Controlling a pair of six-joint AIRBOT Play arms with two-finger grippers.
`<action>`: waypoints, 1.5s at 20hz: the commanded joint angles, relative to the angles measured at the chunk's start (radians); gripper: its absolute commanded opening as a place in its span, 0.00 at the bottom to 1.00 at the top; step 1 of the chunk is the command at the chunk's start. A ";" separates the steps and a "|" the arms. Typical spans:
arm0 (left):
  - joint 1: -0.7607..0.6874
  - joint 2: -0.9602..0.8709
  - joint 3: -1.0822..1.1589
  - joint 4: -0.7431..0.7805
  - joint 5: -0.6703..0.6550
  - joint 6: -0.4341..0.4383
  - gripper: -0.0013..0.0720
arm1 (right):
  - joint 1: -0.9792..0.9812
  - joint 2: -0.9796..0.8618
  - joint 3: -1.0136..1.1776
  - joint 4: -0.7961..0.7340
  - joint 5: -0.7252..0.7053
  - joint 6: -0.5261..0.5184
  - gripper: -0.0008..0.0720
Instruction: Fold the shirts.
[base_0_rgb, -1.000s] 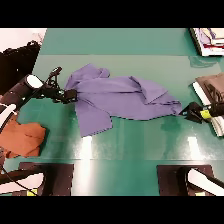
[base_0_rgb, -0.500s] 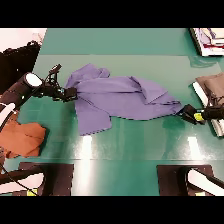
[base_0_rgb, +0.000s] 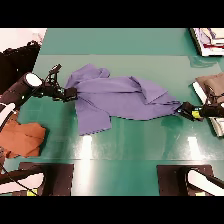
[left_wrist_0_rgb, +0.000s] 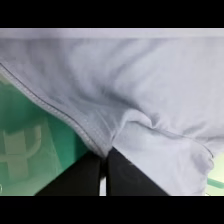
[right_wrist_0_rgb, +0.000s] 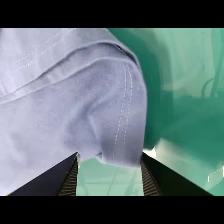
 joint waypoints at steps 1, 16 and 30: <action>0.000 0.000 0.001 0.000 -0.012 0.000 0.05 | 0.002 -0.032 0.000 0.007 0.021 0.000 0.59; 0.158 0.468 0.455 0.015 -0.227 0.000 0.05 | -0.070 0.371 0.431 -0.002 0.217 -0.029 0.03; 0.159 0.537 1.020 -0.023 -0.294 -0.065 0.05 | -0.284 0.341 1.158 0.009 0.391 0.011 0.03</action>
